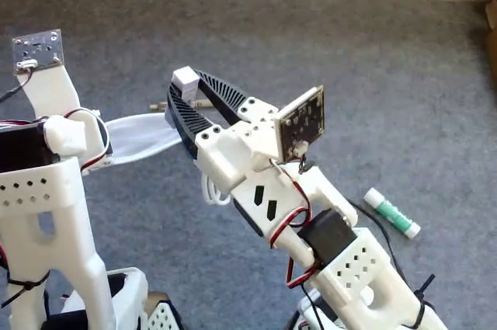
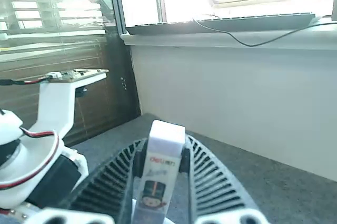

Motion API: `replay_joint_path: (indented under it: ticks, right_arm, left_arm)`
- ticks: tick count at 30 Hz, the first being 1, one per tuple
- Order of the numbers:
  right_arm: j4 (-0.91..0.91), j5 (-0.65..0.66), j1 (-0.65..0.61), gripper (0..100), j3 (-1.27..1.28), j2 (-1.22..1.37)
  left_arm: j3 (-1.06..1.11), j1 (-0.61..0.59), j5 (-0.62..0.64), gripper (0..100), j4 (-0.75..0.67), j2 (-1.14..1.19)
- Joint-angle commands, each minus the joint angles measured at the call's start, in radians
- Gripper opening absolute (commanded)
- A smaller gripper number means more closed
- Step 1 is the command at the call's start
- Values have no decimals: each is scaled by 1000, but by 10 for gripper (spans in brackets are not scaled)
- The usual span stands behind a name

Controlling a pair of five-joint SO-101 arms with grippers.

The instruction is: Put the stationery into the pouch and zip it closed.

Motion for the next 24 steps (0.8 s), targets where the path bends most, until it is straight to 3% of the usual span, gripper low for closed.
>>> replay_joint_path:
  ticks: [1,16,24]
  right_arm:
    - [-64,14,-51,5,2,-35]
    - [-113,15,-76,5,5,-25]
    - [-114,15,-74,5,-2,21]
  left_arm:
    - [-10,-5,2,7,0,4]
    - [-372,-5,25,6,8,282]
    - [-392,-1,29,6,8,338]
